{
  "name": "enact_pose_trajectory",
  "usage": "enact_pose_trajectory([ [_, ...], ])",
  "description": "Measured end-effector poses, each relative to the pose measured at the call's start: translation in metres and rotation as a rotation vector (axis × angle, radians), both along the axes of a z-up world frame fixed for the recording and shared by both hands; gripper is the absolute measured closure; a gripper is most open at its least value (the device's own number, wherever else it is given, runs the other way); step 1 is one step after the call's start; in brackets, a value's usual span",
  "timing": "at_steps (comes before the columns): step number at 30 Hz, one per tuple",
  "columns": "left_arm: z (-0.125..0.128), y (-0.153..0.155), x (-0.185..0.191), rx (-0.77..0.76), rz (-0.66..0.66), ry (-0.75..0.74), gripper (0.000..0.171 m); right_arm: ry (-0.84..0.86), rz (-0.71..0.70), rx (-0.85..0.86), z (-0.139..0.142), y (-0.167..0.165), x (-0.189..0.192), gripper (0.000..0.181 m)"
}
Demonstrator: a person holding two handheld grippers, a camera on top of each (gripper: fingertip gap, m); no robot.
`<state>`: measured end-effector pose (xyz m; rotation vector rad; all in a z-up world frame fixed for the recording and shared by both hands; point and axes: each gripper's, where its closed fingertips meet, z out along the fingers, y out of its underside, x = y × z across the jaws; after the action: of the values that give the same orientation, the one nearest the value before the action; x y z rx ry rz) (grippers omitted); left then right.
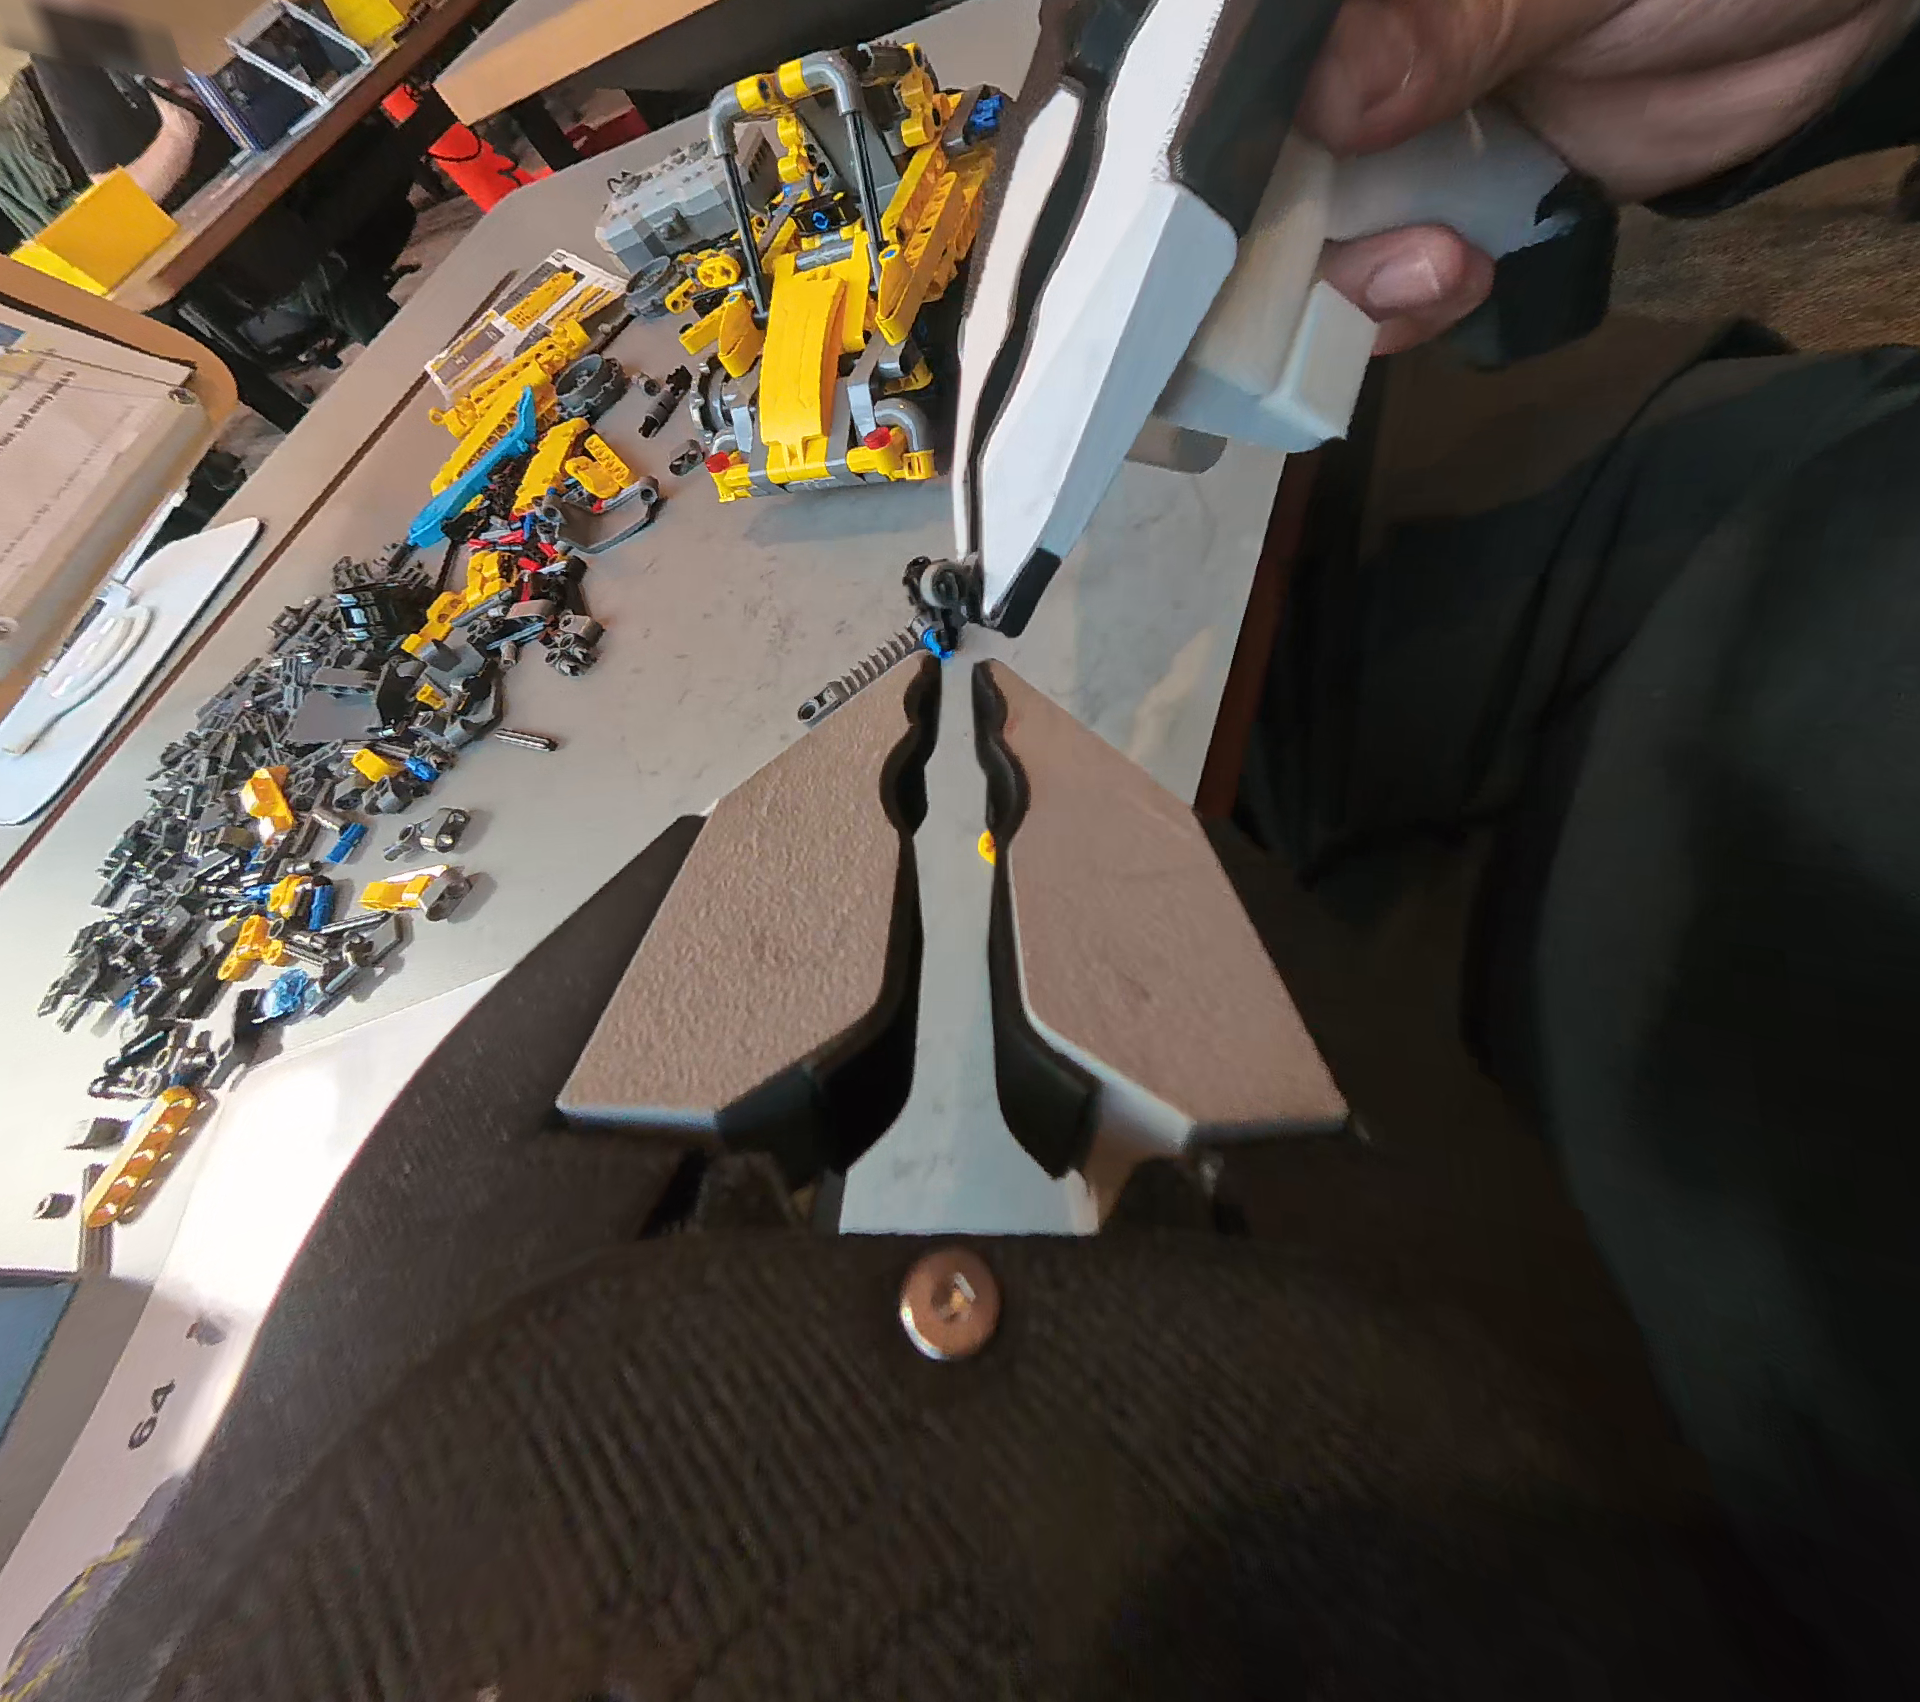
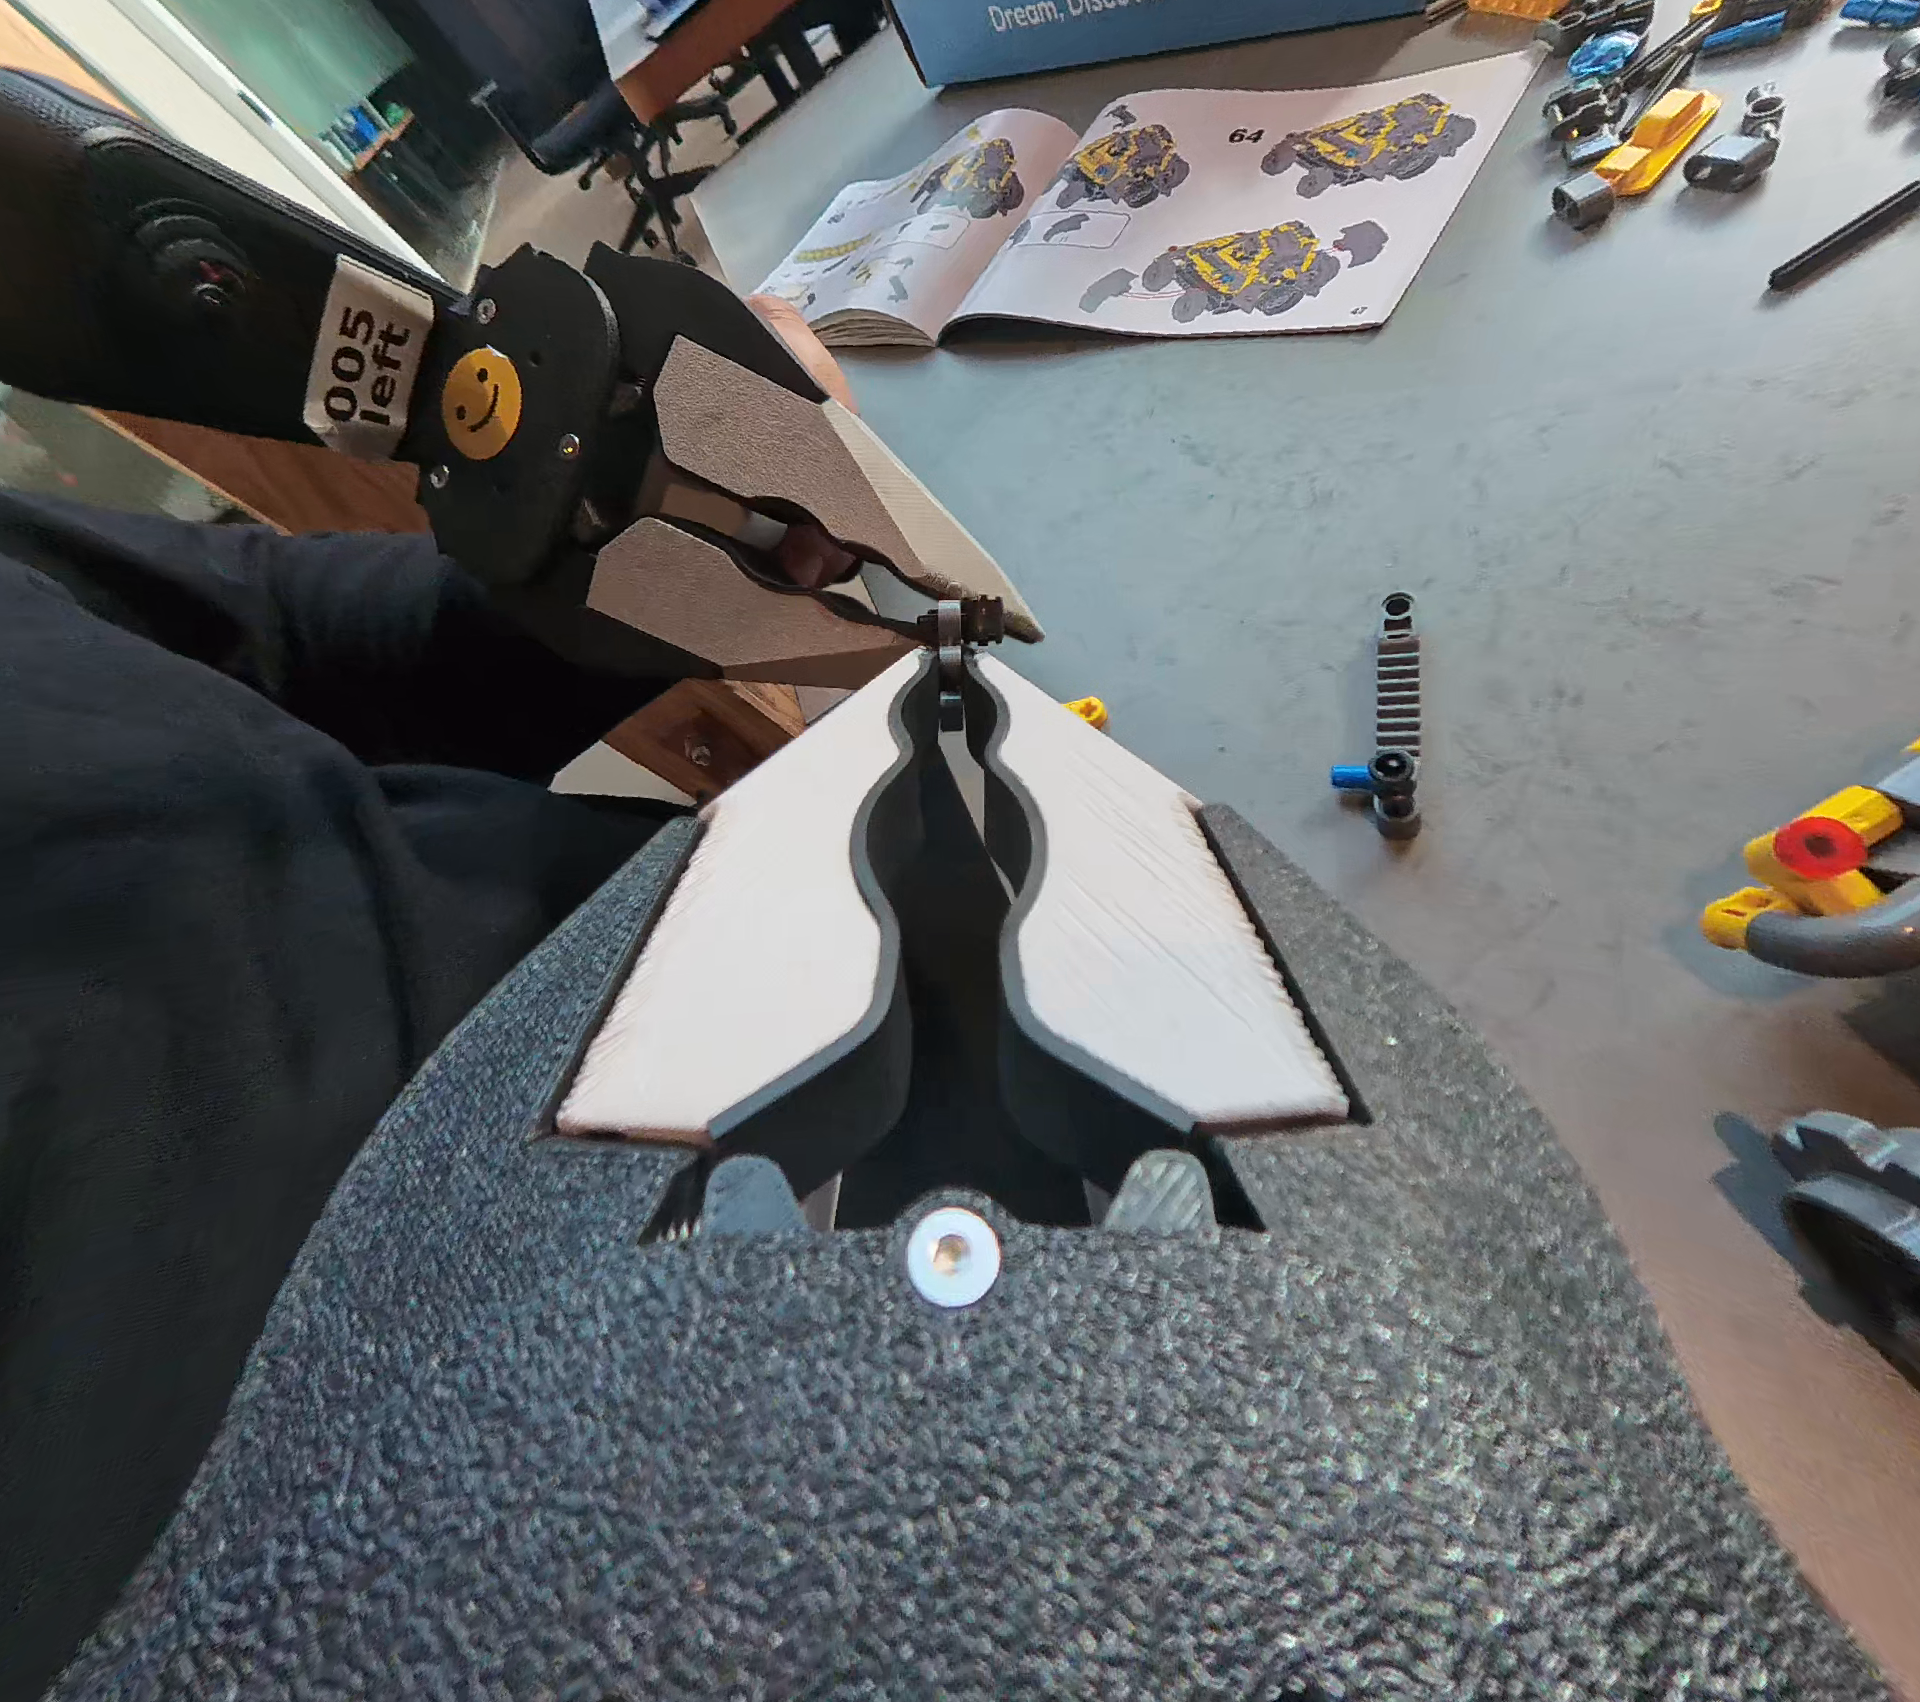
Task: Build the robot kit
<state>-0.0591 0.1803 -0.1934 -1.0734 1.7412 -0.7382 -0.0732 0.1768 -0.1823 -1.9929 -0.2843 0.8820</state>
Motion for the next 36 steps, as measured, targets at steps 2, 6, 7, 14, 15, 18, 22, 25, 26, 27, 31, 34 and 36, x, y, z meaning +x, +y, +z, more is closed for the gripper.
enact_pose_trajectory([
  [2, 0.001, 0.000, 0.000, -0.012, 0.001, -0.004, 0.167, 0.015, 0.001, -0.005, 0.000, 0.000, 0.001, 0.177],
  [6, 0.003, 0.002, 0.000, -0.020, 0.010, -0.011, 0.167, 0.025, 0.010, -0.015, -0.002, 0.000, -0.001, 0.177],
  [7, 0.003, 0.002, 0.000, -0.022, 0.007, -0.009, 0.167, 0.033, 0.010, -0.019, -0.002, 0.000, -0.001, 0.177],
  [14, 0.007, -0.003, -0.002, 0.007, -0.012, -0.028, 0.167, 0.098, 0.026, -0.032, 0.002, -0.001, -0.004, 0.177],
  [15, 0.008, -0.002, -0.002, 0.006, -0.010, -0.031, 0.167, 0.099, 0.025, -0.034, 0.002, -0.001, -0.004, 0.177],
  [18, 0.009, -0.002, -0.002, 0.022, -0.009, -0.040, 0.170, 0.107, 0.027, -0.036, 0.002, -0.002, -0.005, 0.177],
  [22, 0.012, -0.002, -0.003, 0.063, -0.007, -0.059, 0.170, 0.113, 0.040, -0.029, 0.004, -0.003, -0.006, 0.176],
  [25, 0.016, -0.004, -0.004, -0.024, -0.035, -0.076, 0.171, 0.089, 0.054, 0.025, 0.010, -0.004, -0.004, 0.169],
  [26, 0.018, -0.004, -0.004, -0.080, -0.046, -0.086, 0.171, 0.079, 0.060, 0.060, 0.014, -0.004, -0.003, 0.166],
  [27, 0.021, -0.005, -0.005, -0.141, -0.063, -0.100, 0.171, 0.066, 0.071, 0.098, 0.019, -0.005, -0.003, 0.164],
  [31, 0.038, -0.015, -0.011, -0.385, -0.196, -0.165, 0.170, 0.007, 0.100, 0.276, 0.042, -0.010, 0.000, 0.157],
  [34, 0.050, -0.020, -0.015, -0.511, -0.272, -0.226, 0.171, -0.013, 0.130, 0.365, 0.055, -0.015, -0.005, 0.154],
  [36, 0.057, -0.024, -0.017, -0.554, -0.317, -0.260, 0.170, -0.012, 0.151, 0.410, 0.062, -0.019, -0.009, 0.150],
])
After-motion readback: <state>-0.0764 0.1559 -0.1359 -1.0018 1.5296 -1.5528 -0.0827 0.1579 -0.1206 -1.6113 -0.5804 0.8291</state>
